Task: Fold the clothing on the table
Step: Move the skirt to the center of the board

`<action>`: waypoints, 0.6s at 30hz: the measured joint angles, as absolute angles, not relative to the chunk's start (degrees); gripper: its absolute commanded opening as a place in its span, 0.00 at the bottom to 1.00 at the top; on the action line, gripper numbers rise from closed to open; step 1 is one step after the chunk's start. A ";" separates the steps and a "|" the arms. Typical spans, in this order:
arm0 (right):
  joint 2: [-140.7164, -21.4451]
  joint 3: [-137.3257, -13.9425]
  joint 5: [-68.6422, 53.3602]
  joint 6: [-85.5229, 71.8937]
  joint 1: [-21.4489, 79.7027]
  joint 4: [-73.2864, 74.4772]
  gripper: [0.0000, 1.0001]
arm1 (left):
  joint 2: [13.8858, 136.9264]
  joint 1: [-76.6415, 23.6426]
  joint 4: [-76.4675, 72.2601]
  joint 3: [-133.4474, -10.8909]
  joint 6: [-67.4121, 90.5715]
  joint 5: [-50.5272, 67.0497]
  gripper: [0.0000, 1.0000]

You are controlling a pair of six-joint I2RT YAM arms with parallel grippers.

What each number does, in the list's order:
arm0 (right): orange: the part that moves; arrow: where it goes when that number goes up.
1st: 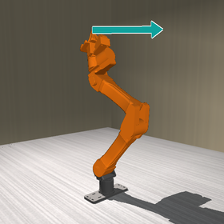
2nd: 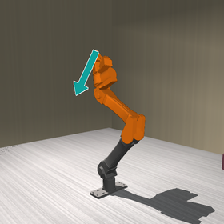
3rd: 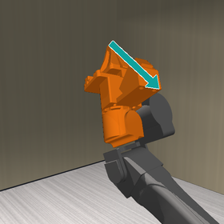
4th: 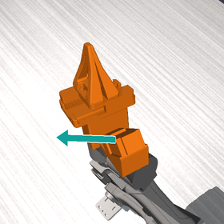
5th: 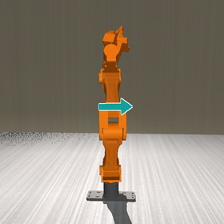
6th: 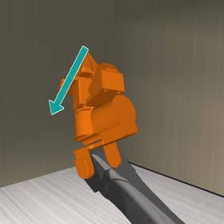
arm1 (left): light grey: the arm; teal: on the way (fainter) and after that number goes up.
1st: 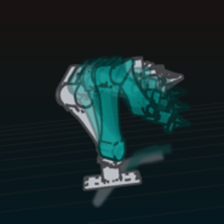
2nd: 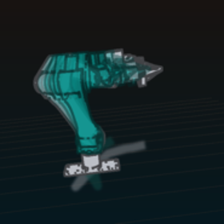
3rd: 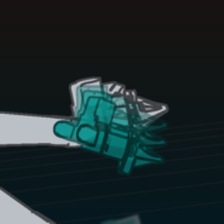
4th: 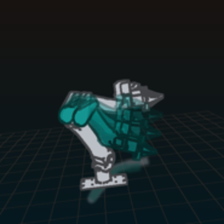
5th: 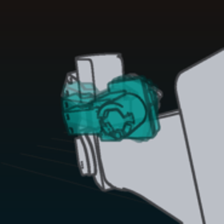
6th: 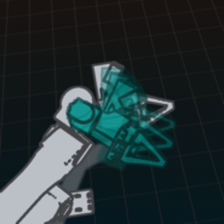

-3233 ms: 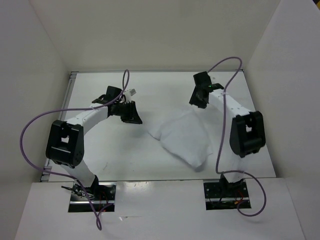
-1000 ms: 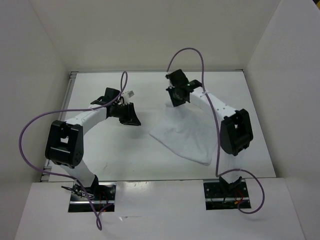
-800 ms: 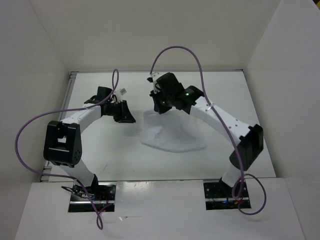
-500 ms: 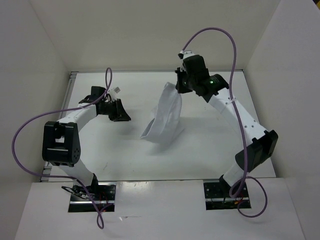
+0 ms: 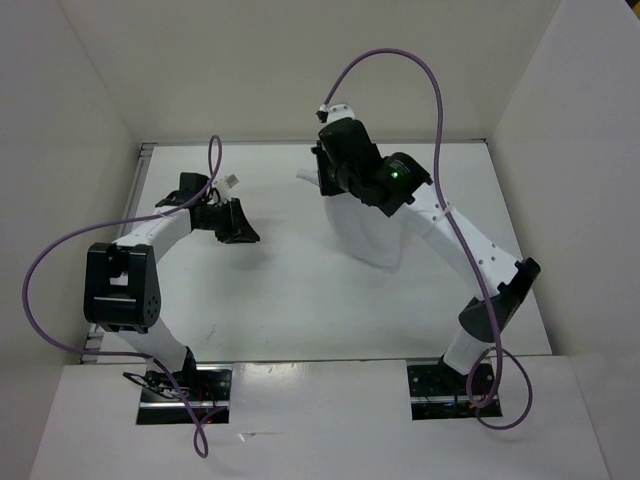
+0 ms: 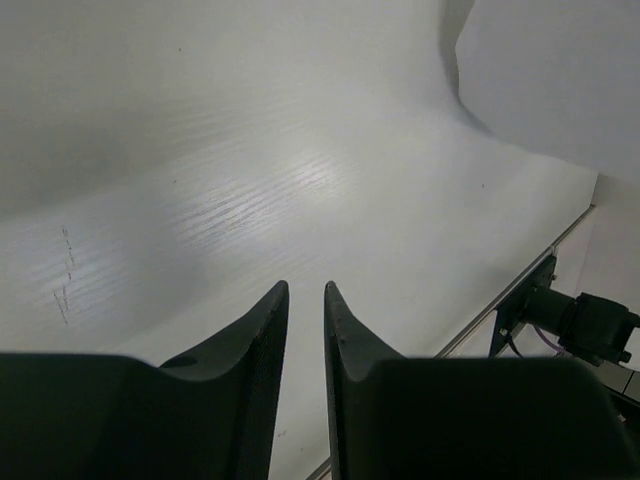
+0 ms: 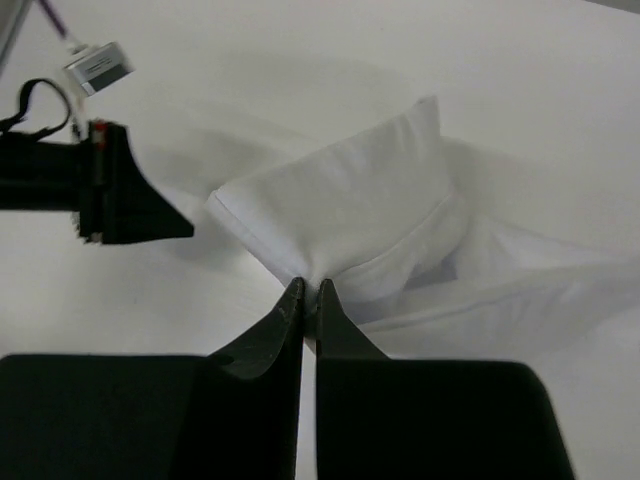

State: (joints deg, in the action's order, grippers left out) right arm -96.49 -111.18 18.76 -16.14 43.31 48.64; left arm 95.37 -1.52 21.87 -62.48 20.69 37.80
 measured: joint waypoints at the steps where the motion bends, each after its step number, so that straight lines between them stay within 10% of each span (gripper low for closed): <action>1: -96.14 -111.92 19.22 -16.84 44.82 49.67 0.00 | 95.35 -1.52 21.85 -62.48 20.69 37.82 0.28; 18: -88.75 -113.93 26.11 -23.31 40.51 50.06 0.00 | 95.35 -1.08 21.80 -62.48 19.62 38.63 0.29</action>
State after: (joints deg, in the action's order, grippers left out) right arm -88.75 -113.93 26.11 -23.31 40.51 50.06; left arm 95.35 -1.08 21.80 -62.48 19.62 38.63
